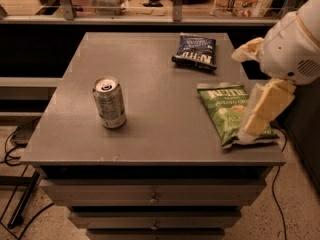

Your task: Knock 7up can over

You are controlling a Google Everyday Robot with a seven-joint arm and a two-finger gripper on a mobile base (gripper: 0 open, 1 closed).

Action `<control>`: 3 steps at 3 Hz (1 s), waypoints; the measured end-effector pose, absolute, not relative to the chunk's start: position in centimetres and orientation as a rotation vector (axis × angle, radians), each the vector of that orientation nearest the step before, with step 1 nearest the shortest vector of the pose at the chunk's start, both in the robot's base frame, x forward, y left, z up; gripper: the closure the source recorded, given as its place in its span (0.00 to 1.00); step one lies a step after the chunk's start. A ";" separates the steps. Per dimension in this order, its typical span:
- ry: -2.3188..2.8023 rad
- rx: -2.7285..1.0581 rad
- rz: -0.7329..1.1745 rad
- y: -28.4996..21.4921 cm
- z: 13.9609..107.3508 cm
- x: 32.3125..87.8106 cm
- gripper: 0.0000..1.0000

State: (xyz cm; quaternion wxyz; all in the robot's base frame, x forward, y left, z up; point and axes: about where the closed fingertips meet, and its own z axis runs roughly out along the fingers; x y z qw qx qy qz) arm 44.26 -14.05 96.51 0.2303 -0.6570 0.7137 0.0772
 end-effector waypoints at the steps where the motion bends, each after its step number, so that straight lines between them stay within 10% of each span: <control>1: 1.793 -1.884 0.397 -6.7 96.1 43.2 0.00; 3: 1.724 -1.849 0.467 -5.0 95.9 43.4 0.00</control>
Offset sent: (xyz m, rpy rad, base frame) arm -0.0061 0.0546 -0.0050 0.0904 0.0199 0.1157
